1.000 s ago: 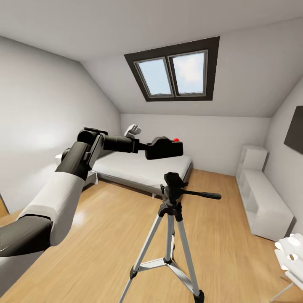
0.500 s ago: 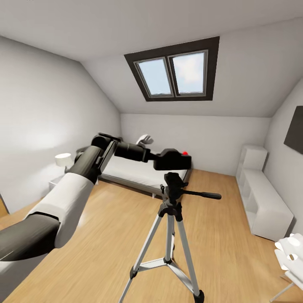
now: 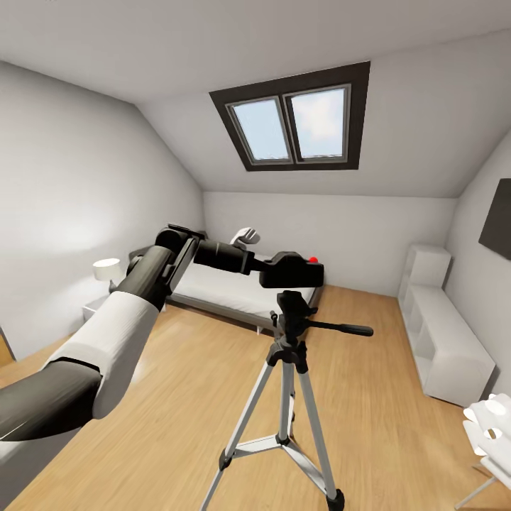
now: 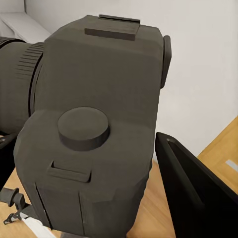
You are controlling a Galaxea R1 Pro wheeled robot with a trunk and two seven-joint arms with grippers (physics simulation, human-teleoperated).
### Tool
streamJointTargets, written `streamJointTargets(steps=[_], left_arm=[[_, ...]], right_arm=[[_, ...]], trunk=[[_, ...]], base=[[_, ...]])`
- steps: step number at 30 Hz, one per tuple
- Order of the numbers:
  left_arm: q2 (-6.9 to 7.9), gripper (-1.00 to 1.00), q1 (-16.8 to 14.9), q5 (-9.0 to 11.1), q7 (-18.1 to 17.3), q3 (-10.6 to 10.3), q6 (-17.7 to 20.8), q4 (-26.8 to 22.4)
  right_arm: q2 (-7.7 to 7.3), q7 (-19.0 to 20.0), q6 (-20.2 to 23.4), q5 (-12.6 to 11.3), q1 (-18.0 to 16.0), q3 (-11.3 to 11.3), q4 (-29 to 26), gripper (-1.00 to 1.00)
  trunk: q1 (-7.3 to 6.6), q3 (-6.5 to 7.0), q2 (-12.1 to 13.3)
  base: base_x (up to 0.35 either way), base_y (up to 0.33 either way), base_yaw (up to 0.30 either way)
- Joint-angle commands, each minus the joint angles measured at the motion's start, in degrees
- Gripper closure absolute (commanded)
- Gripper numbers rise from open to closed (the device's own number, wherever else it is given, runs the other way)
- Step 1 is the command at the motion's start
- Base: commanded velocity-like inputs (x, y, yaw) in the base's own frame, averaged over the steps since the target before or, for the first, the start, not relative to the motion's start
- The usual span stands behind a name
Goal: Attach the digital camera to the camera tripod in the bedroom.
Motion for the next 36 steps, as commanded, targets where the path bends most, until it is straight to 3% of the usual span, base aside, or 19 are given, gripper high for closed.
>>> streamJointTargets(steps=[1, 18, 22, 24, 25, 31, 33, 36], left_arm=[[-0.01, 1.00, 0.0, -0.1, -0.3, 0.0, 0.5, 0.0], [-0.21, 1.00, 0.0, -0.1, -0.3, 0.0, 0.4, -0.1], [-0.81, 1.00, 0.0, -0.1, -0.3, 0.0, 0.4, -0.1], [-0.94, 1.00, 0.0, -0.1, -0.3, 0.0, 0.4, -0.1], [-0.96, 1.00, 0.0, -0.1, -0.3, 0.0, 0.4, -0.1], [-1.01, 1.00, 0.0, -0.1, -0.3, 0.0, 0.4, -0.1], [-1.02, 1.00, 0.0, -0.1, -0.3, 0.0, 0.4, -0.1], [-0.99, 1.00, 0.0, -0.1, -0.3, 0.0, 0.4, -0.1]], right_arm=[[0.03, 0.0, -0.3, -0.4, -0.1, 0.5, 0.2, -1.00], [0.02, -0.2, -0.4, -0.2, -0.1, 1.6, -0.1, -1.00], [-0.52, -0.2, -1.7, 0.0, -0.1, 2.0, -4.7, -1.00], [-1.59, -0.2, -3.9, 0.1, -0.1, 2.1, -7.8, -1.00], [-2.51, -0.1, -7.1, 0.1, -0.1, 2.1, -9.8, -1.00], [-4.02, 3.3, -18.5, 0.1, -0.1, 2.1, -11.4, -1.00], [-5.25, 8.7, -24.4, 0.1, -0.1, 2.1, -11.7, -1.00], [-6.32, 14.1, -27.7, 0.1, -0.1, 2.0, -11.8, -1.00]], trunk=[[0.02, -0.03, 0.0], [0.02, -0.03, 0.0], [0.02, -0.03, 0.0], [0.02, -0.03, 0.0], [0.02, -0.03, 0.0], [0.02, -0.03, 0.0], [0.02, -0.03, 0.0], [0.02, -0.03, 0.0]], base=[[0.000, 0.000, 0.000], [0.000, 0.000, 0.000], [0.000, 0.000, 0.000], [0.000, 0.000, 0.000], [0.000, 0.000, 0.000], [0.000, 0.000, 0.000], [0.000, 0.000, 0.000], [0.000, 0.000, 0.000]])
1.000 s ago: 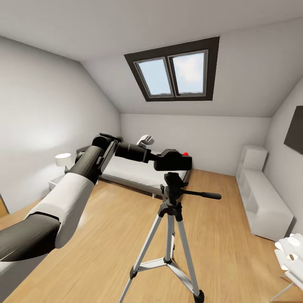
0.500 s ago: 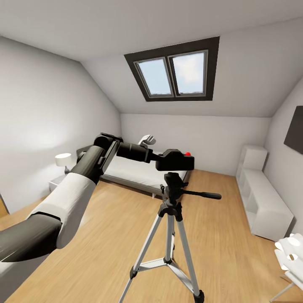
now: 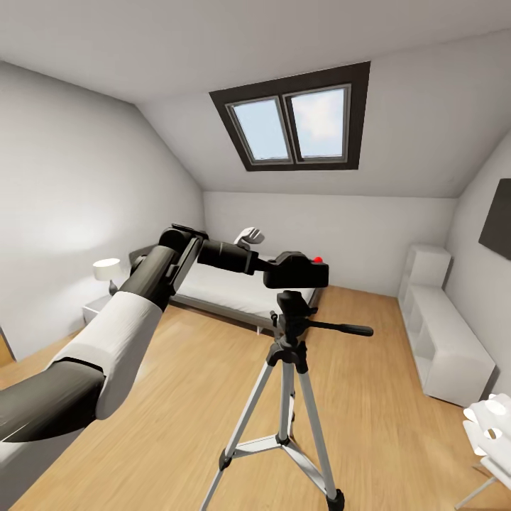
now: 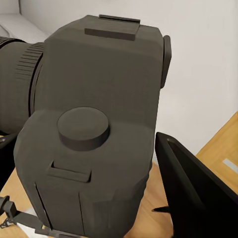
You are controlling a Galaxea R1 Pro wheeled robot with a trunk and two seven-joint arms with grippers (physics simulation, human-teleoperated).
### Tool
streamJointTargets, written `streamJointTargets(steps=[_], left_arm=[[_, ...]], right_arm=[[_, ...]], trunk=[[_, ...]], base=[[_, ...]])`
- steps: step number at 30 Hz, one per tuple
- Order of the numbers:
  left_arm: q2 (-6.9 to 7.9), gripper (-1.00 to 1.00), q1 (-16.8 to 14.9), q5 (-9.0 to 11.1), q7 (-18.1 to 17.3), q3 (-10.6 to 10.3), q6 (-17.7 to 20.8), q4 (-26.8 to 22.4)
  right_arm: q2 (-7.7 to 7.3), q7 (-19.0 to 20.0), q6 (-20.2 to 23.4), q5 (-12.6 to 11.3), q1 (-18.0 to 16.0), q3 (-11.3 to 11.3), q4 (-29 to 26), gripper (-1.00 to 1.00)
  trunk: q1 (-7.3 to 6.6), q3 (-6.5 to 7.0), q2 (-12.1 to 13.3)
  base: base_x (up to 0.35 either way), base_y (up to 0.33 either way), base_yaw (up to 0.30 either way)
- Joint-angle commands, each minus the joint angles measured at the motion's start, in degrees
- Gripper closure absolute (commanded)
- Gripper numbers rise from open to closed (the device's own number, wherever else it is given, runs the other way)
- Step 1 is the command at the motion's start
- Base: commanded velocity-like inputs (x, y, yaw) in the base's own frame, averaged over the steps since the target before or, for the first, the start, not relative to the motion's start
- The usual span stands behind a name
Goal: Attach the digital camera to the camera tripod in the bedroom.
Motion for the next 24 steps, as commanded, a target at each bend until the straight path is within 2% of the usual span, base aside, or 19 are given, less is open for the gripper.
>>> streamJointTargets(steps=[1, 8, 12, 17, 19, 24], left_arm=[[-0.01, 1.00, 0.0, -0.1, -0.3, 0.0, 0.5, 0.0], [-0.02, 1.00, 0.0, -0.1, -0.3, 0.0, 0.5, 0.0], [-0.03, 1.00, 0.0, -0.1, -0.3, 0.0, 0.5, 0.0], [-0.07, 1.00, 0.0, -0.1, -0.3, 0.0, 0.5, 0.0], [-0.07, 1.00, 0.0, -0.1, -0.3, 0.0, 0.5, 0.0], [-0.05, 1.00, 0.0, -0.1, -0.3, 0.0, 0.5, 0.0]], right_arm=[[-0.29, 2.1, -1.0, -0.6, 0.0, 0.2, -0.2, -1.00], [-1.40, 7.0, -6.0, -0.7, 0.0, 0.1, -4.3, -1.00], [-1.70, 9.1, -7.2, -0.7, 0.0, 0.0, -6.6, -1.00], [-1.82, 9.8, -7.5, -0.7, 0.0, 0.0, -9.4, -1.00], [-1.84, 10.0, -7.5, -0.8, 0.0, 0.0, -12.7, -1.00], [-1.85, 10.0, -7.5, -0.8, 0.0, -0.1, -14.1, -1.00]], trunk=[[0.02, -0.03, 0.0], [0.02, -0.03, 0.0], [0.02, -0.03, 0.0], [0.02, -0.03, 0.0], [0.02, -0.03, 0.0], [0.02, -0.03, 0.0]], base=[[0.000, 0.000, 0.000], [0.000, 0.000, 0.000], [0.000, 0.000, 0.000], [0.000, 0.000, 0.000], [0.000, 0.000, 0.000], [0.000, 0.000, 0.000]])
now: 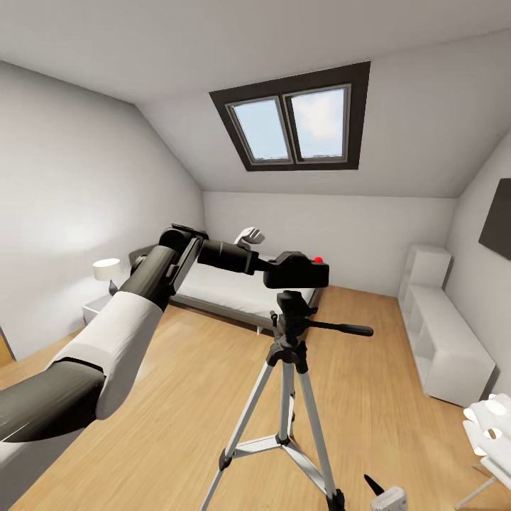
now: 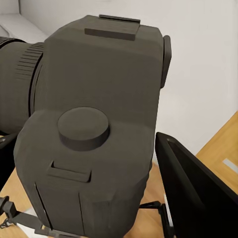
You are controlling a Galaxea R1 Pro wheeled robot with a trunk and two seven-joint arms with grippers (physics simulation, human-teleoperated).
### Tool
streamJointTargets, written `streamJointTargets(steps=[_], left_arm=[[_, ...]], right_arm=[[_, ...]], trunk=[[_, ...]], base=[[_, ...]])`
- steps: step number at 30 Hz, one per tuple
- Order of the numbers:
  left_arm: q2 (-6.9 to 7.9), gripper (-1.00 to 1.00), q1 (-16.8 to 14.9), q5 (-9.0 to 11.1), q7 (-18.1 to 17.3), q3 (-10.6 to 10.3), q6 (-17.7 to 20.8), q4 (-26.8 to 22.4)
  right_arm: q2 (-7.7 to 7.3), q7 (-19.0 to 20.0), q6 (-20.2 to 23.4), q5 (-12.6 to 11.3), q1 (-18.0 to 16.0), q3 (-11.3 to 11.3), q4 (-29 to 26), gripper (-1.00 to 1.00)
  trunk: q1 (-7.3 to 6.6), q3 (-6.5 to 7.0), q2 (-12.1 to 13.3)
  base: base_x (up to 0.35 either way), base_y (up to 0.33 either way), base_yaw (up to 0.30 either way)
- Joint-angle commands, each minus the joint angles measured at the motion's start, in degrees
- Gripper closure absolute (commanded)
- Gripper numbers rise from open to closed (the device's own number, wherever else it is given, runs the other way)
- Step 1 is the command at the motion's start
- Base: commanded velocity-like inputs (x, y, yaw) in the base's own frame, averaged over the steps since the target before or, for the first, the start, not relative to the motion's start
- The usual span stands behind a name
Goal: Attach the digital camera to the camera tripod in the bedroom.
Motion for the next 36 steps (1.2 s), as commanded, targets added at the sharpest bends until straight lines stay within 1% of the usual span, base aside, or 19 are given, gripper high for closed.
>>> streamJointTargets(steps=[1, 12, 23, 36], left_arm=[[0.00, 1.00, 0.0, -0.1, -0.3, 0.0, 0.5, 0.0], [-0.02, 1.00, 0.0, -0.1, -0.3, 0.0, 0.5, 0.0], [-0.20, 1.00, 0.0, -0.1, 1.2, 0.0, 0.5, 0.1], [-0.22, 1.00, 0.0, -0.1, 1.5, 0.0, 0.5, 0.1]], right_arm=[[-0.05, 0.3, -0.1, -0.6, 0.0, 0.3, -0.1, -1.00], [-0.05, 0.4, -0.1, -0.6, 0.0, 0.2, -1.3, -1.00], [-0.05, 0.4, -0.1, -0.6, 0.0, 0.2, -3.1, -1.00], [0.06, 0.2, -0.1, -0.6, 0.0, 0.1, -4.8, -1.00]], trunk=[[0.02, -0.03, 0.0], [0.02, -0.03, 0.0], [0.02, -0.03, 0.0], [0.02, -0.03, 0.0]], base=[[0.000, 0.000, 0.000], [0.000, 0.000, 0.000], [0.000, 0.000, 0.000], [0.000, 0.000, 0.000]])
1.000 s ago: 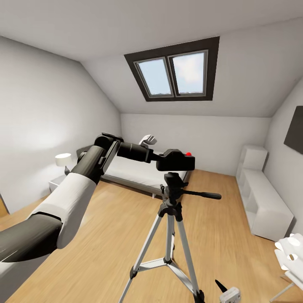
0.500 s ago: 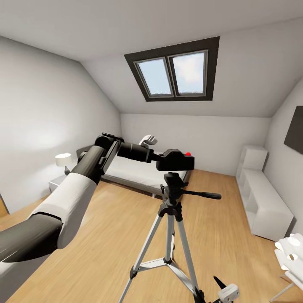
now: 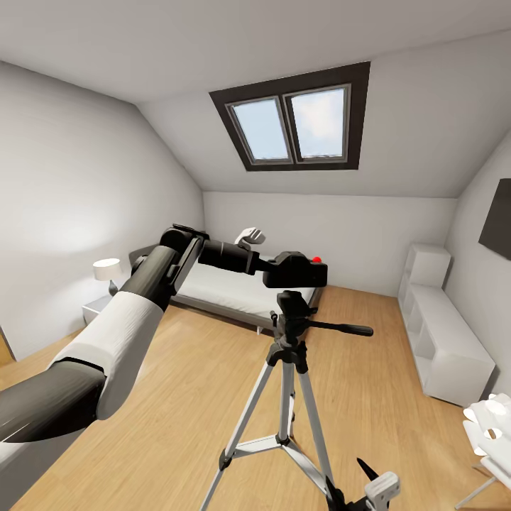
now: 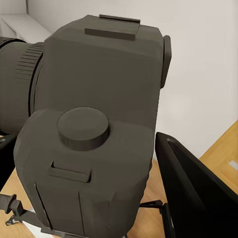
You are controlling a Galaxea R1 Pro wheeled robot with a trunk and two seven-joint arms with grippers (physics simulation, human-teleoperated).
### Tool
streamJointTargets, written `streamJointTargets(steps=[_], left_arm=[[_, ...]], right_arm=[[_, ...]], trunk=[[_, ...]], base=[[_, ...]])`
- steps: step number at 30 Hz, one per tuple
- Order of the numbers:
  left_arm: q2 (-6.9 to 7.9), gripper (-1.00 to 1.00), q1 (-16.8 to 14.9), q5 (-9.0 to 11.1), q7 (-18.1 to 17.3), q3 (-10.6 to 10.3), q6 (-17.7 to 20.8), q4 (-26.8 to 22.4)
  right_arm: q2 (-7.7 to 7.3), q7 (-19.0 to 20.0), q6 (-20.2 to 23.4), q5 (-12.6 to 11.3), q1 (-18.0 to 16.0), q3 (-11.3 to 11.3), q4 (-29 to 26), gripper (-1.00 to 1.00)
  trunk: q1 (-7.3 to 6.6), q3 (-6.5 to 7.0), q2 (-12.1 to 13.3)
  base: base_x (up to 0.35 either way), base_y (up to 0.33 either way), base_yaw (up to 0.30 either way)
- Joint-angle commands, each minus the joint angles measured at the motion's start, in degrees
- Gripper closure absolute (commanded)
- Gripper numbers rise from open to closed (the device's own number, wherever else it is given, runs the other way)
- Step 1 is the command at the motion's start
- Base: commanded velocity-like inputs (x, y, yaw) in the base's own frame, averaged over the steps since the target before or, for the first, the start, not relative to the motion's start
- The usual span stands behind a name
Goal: Attach the digital camera to the camera tripod in the bedroom.
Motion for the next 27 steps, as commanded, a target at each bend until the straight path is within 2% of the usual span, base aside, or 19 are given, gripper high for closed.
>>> streamJointTargets(steps=[1, 13, 27], left_arm=[[-0.01, 1.00, 0.0, -0.1, -0.3, 0.0, 0.5, 0.0], [-0.01, 1.00, 0.0, -0.1, -0.3, 0.0, 0.5, 0.0], [-0.08, 1.00, 0.0, -0.1, -0.3, 0.0, 0.5, 0.0]], right_arm=[[-0.04, 0.2, -0.1, -0.6, 0.0, 0.3, 0.0, -1.00], [0.13, 0.3, -0.1, -0.6, 0.0, 0.4, -0.2, -1.00], [1.19, 0.2, 0.1, -0.4, -0.5, 0.8, -0.8, -1.00]], trunk=[[0.02, -0.03, 0.0], [0.02, -0.03, 0.0], [0.02, -0.03, 0.0]], base=[[0.000, 0.000, 0.000], [0.000, 0.000, 0.000], [0.000, 0.000, 0.000]])
